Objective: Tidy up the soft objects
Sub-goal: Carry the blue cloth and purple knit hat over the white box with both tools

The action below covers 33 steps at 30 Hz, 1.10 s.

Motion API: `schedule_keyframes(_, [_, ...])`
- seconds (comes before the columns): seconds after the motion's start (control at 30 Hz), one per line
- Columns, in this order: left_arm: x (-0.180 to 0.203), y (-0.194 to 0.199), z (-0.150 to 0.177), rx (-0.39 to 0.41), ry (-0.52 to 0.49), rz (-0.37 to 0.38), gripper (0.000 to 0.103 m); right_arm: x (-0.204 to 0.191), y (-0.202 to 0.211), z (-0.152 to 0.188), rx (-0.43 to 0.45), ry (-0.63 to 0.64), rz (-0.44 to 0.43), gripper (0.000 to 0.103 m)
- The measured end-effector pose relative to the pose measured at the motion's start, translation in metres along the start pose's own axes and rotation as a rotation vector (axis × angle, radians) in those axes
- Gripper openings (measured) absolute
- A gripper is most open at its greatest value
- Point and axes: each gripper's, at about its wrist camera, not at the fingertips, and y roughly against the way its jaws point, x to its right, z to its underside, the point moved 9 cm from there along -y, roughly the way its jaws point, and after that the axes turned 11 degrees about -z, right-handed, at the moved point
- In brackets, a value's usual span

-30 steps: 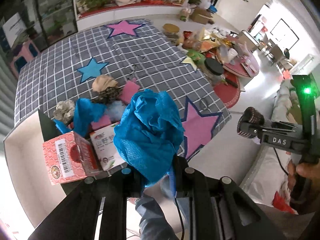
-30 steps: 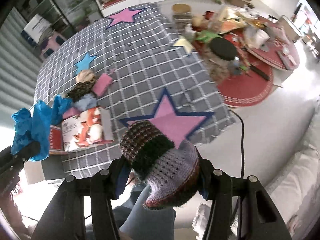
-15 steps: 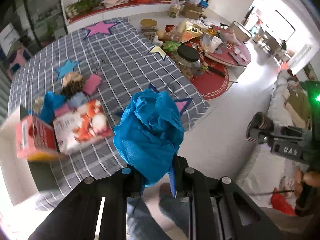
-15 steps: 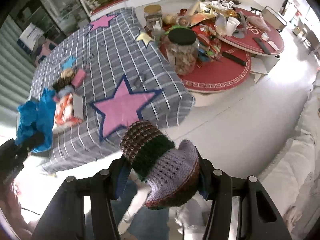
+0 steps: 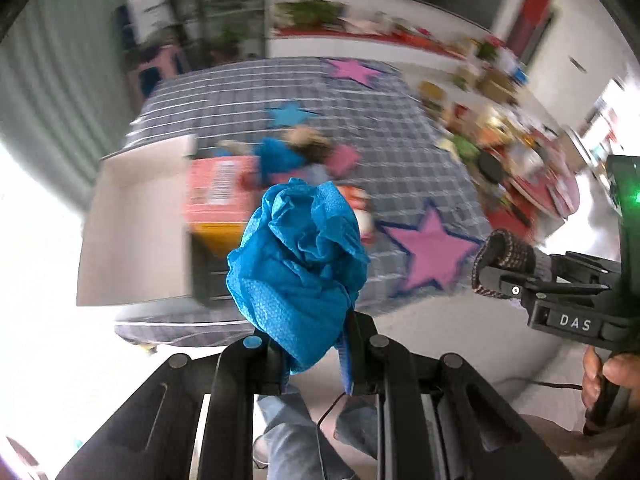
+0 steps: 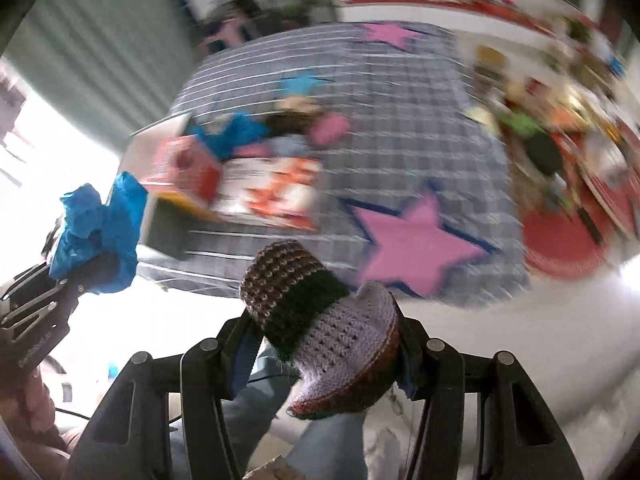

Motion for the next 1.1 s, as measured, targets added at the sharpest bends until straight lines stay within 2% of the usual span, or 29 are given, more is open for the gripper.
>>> schedule_keyframes(0.27, [-0.121,-0.020,-0.016,-0.002,0.168,-0.109,0.020,-0.111,-0.055,-0.051,-0.054,0.190,-0.092,0.057])
schedule_keyframes(0.37, [-0.151,-0.032,-0.016,-0.029,0.201,-0.149,0.020,-0.149,-0.076,-0.068,-0.077,0.235,-0.128,0.057])
schedule_keyframes(0.6, [-0.208,-0.063,-0.014,-0.076,0.265,-0.180,0.020,-0.229,-0.121,-0.099,-0.134,0.361,-0.167,0.057])
schedule_keyframes(0.77, [-0.224,-0.088,-0.009,-0.129,0.284,-0.178,0.021,-0.258,-0.154,-0.115,-0.185,0.390,-0.162,0.057])
schedule_keyframes(0.93, [-0.234,-0.115,-0.002,-0.200,0.293,-0.170,0.021,-0.264,-0.176,-0.123,-0.225,0.384,-0.140,0.057])
schedule_keyframes(1.1, [-0.236,-0.132,-0.002,-0.235,0.269,-0.156,0.021,-0.265,-0.193,-0.132,-0.255,0.361,-0.122,0.057])
